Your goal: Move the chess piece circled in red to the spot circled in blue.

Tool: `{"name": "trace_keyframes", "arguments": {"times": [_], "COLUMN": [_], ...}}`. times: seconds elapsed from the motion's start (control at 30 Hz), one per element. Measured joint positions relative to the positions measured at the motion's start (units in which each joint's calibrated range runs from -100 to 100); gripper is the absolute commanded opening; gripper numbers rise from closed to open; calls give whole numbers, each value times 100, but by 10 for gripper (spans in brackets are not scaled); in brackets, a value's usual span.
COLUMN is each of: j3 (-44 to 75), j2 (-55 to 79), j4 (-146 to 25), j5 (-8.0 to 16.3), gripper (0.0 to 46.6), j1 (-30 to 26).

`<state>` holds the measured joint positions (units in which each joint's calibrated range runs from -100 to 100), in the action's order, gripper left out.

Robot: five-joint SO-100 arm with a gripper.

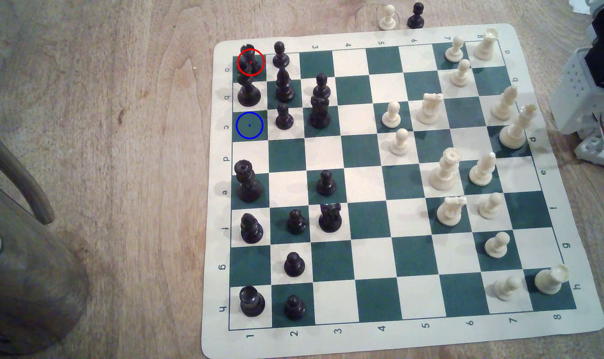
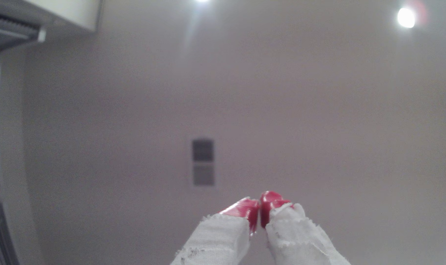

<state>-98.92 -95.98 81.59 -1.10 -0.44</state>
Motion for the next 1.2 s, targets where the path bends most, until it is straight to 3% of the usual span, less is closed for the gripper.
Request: {"name": "trace_keyframes", "arguments": {"times": [0.23, 0.67, 0.93, 1.2], "j3": [117, 2332, 3498, 3543], "j2": [0, 8, 0, -8], "j4": [-295, -4167, -7291, -8606], "j5": [-98, -151, -68, -15], "gripper": [2, 2, 2, 8], "j1": [52, 479, 1261, 1785]}}
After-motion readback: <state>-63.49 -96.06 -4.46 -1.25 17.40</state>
